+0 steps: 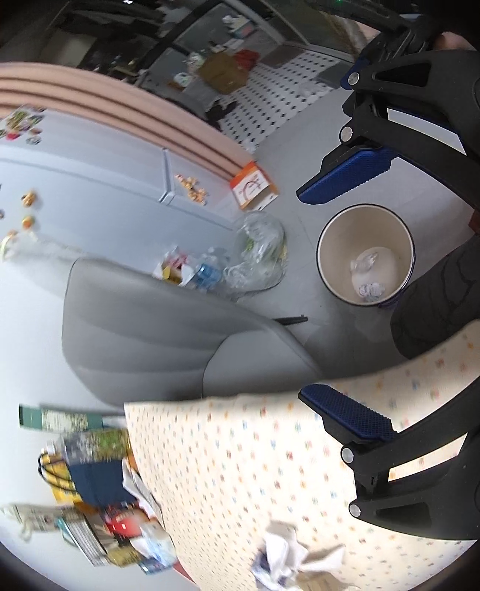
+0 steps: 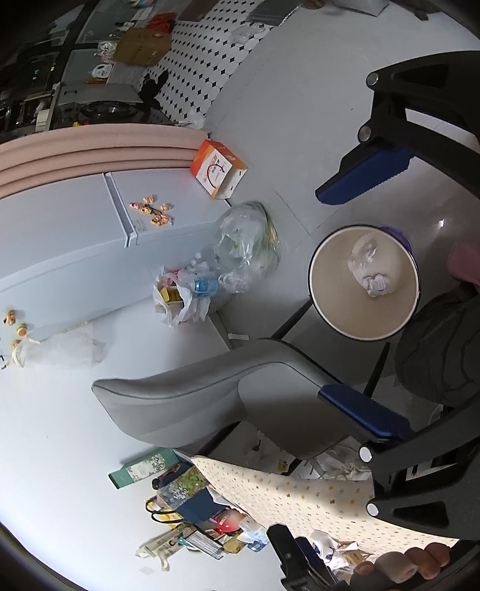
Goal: Collect trash
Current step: 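Move both tools back over the table toward the remaining trash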
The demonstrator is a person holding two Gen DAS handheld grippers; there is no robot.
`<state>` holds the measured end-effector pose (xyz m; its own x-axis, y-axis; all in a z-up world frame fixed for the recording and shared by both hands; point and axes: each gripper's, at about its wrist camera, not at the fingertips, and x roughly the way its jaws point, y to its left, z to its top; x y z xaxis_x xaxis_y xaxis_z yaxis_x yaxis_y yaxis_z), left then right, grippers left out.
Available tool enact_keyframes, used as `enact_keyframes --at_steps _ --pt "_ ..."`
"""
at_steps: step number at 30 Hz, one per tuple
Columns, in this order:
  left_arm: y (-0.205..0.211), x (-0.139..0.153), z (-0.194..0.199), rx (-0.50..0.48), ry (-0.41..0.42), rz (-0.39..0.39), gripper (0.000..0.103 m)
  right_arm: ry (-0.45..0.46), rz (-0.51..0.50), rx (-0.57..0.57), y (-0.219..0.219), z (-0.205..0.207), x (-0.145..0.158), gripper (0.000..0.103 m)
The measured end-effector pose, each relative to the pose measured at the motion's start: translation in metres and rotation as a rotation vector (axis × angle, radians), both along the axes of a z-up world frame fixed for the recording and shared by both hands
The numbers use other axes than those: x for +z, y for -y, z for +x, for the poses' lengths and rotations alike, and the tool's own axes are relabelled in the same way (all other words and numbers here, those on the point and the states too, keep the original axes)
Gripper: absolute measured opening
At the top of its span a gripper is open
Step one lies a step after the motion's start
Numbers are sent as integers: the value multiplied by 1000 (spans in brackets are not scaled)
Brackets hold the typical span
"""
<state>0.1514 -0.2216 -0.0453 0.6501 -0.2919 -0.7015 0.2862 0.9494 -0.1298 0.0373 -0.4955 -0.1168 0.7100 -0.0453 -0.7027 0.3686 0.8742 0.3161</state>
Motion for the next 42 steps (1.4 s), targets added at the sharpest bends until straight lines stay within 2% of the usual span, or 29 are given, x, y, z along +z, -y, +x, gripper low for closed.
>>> enact_keyframes --at_steps 15,22,26,32,42 --pt "-103 30 -32 152 119 -74 97 61 -101 152 -97 23 61 95" --pt "-147 33 -45 224 137 -113 97 91 -125 225 -136 31 82 95" --pt "-173 34 -51 267 135 -139 97 104 -135 262 -156 32 90 95" --pt "-209 29 -57 352 131 -129 97 121 -143 309 -180 34 97 95" --pt "-276 15 -65 497 98 -156 97 134 -153 413 -230 45 101 95"
